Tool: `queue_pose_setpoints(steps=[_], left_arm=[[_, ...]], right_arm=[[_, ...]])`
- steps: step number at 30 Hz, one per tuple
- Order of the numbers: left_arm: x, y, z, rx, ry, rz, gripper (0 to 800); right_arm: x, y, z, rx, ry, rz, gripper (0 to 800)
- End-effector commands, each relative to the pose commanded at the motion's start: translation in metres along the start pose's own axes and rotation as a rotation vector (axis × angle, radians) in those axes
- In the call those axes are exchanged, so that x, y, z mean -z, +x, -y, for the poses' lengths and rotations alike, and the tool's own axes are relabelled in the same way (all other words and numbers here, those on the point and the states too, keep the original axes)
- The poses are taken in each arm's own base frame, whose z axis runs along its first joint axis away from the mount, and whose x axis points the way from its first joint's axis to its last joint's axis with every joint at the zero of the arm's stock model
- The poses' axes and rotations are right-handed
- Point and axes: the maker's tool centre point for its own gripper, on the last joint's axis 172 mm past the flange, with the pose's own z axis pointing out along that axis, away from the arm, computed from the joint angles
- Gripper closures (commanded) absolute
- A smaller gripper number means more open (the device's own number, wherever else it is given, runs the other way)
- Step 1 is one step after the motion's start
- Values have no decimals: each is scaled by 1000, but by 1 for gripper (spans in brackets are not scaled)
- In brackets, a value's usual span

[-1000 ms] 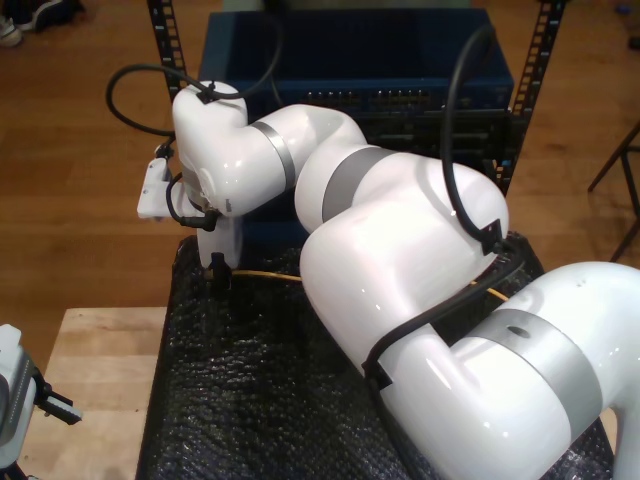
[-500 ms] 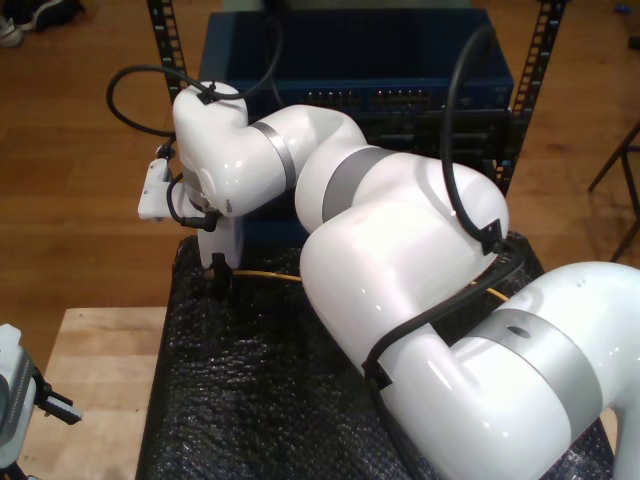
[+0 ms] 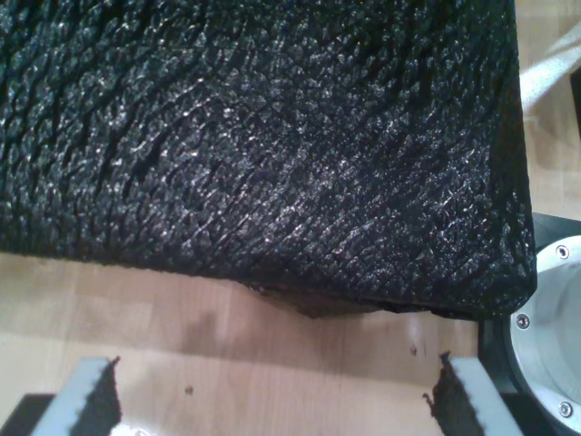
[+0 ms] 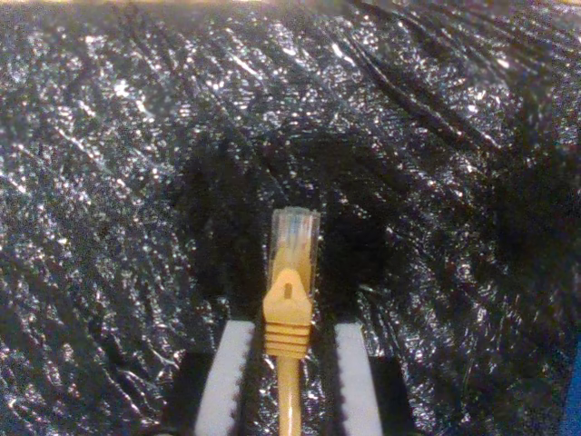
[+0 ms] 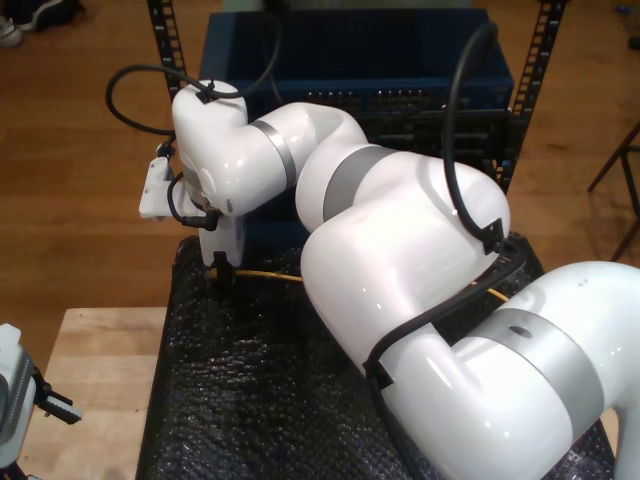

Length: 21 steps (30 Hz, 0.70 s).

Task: Grab the cable and plug it in

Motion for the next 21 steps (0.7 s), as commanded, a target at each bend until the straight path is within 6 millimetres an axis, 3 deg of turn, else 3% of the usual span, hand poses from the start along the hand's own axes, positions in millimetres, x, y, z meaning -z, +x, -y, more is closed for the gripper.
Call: queue_pose_setpoints(steps=[4, 6, 12, 17, 21], left_arm=[[0, 0, 0, -1, 1, 1, 0], [0, 0, 0, -1, 1, 1, 0], [0, 0, 0, -1, 1, 1, 0], [0, 0, 0, 0, 0, 0, 0], [0, 0, 0, 0, 0, 0, 0]], right_arm=[[-2, -1, 1, 0, 4, 3, 629], [-1, 0, 0, 0, 1, 1, 681], [-2, 0, 2, 1, 4, 2, 703], [-3, 0, 2, -1, 6, 3, 791], [-1, -1, 2, 2, 8, 3, 793]])
